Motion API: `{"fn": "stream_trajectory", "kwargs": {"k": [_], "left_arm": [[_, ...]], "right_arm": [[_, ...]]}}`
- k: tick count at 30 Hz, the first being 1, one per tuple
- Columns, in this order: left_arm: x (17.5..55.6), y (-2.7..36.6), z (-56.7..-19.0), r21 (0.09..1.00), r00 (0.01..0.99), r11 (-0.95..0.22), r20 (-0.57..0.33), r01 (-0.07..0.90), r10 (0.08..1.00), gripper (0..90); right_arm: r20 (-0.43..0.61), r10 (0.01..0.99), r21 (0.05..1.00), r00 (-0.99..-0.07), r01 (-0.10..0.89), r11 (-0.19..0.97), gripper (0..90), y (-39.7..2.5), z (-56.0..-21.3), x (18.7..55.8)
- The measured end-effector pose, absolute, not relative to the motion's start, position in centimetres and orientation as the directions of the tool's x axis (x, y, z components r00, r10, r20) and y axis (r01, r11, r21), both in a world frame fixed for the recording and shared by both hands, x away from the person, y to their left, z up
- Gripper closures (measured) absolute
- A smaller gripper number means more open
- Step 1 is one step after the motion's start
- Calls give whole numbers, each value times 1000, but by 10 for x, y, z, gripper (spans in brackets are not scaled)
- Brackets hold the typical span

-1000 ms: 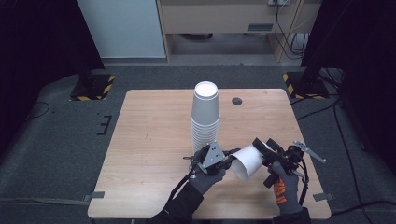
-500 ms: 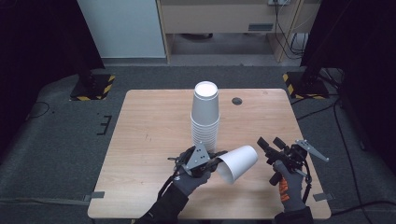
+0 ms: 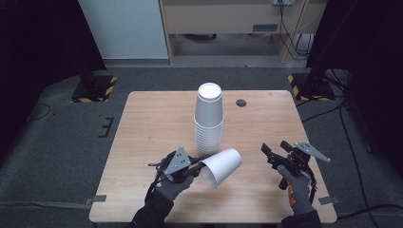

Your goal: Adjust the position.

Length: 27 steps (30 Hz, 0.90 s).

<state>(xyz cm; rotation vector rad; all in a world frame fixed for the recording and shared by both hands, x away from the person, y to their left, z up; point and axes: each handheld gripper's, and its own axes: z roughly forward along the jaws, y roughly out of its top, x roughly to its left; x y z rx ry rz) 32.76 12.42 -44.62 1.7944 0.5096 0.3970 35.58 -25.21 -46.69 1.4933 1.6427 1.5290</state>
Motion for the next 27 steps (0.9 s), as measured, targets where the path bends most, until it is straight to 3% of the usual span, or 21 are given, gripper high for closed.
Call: {"fn": "stream_trajectory", "kwargs": {"k": [14, 27], "left_arm": [[319, 166, -452, 958, 828, -217, -33, 185, 559, 861], [310, 204, -455, 954, 759, -203, -37, 220, 650, 859]], "right_arm": [[188, 930, 913, -316, 405, -47, 92, -253, -474, 355], [146, 935, 904, -322, 428, 6, 90, -251, -480, 354]]}}
